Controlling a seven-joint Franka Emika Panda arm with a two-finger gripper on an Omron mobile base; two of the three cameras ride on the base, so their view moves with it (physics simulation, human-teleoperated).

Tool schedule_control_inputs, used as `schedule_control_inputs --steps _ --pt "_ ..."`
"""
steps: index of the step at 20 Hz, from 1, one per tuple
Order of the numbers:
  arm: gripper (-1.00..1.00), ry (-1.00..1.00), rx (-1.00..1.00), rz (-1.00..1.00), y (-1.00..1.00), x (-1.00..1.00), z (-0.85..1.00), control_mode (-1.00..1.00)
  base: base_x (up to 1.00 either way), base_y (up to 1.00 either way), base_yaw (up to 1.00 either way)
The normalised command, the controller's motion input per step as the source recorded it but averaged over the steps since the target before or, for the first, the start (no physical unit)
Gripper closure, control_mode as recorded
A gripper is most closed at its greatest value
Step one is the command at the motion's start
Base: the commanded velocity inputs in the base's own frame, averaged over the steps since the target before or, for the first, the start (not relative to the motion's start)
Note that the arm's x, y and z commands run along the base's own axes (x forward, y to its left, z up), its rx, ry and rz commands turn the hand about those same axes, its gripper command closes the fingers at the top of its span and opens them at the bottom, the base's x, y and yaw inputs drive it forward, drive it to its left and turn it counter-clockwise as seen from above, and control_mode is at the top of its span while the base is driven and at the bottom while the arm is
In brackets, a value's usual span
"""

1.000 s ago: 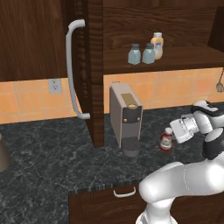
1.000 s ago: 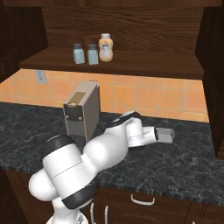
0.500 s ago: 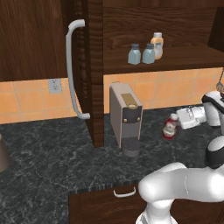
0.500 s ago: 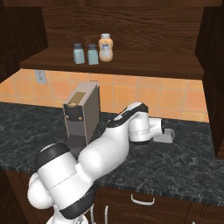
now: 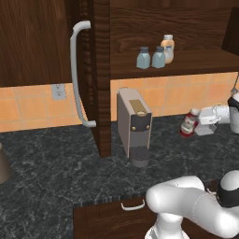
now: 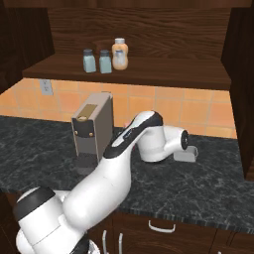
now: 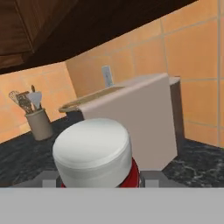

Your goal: Put the shaker and condiment bottle from the counter next to their counterparts in the cabinet.

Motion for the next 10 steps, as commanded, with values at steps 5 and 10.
schedule_control_inputs --steps 5,10 --pt "1.0 0.0 0.0 -0.24 0.0 -0.21 0.82 -1.0 0.0 0.0 0.0" --pt "1.0 0.0 0.0 -0.2 0.0 -0.17 0.84 -1.0 0.0 0.0 0.0"
